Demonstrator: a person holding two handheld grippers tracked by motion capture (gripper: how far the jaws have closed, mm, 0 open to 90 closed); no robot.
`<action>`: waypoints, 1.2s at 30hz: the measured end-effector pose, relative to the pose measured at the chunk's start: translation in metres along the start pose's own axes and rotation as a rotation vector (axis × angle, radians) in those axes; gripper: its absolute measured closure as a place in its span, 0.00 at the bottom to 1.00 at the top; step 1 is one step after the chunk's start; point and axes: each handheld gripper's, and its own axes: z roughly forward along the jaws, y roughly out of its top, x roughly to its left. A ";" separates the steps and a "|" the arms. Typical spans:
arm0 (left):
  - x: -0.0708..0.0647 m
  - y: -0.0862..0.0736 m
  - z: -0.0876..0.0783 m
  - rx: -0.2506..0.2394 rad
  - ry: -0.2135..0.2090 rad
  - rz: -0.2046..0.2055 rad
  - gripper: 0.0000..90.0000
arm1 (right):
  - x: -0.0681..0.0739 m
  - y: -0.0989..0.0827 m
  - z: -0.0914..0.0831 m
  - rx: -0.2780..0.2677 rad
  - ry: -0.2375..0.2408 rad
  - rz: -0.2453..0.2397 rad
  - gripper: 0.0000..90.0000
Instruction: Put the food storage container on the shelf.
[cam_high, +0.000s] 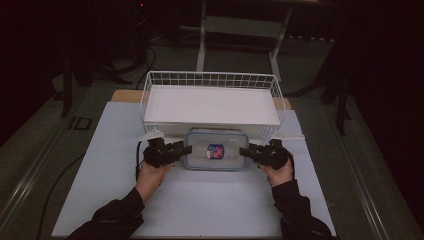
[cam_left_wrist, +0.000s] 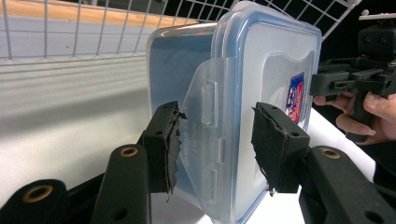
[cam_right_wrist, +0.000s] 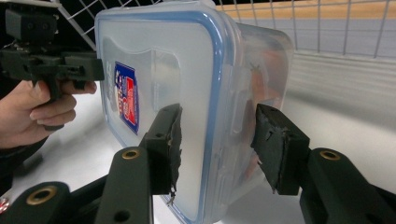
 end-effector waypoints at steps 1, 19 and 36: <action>0.001 -0.001 0.002 -0.001 0.000 -0.002 0.58 | -0.002 0.000 0.001 -0.001 -0.004 -0.006 0.58; 0.009 -0.003 0.014 -0.089 0.055 -0.024 0.53 | -0.004 0.004 0.013 -0.013 -0.114 -0.032 0.57; 0.003 -0.006 0.018 -0.072 0.114 0.025 0.48 | -0.001 0.004 0.021 -0.041 -0.195 0.024 0.52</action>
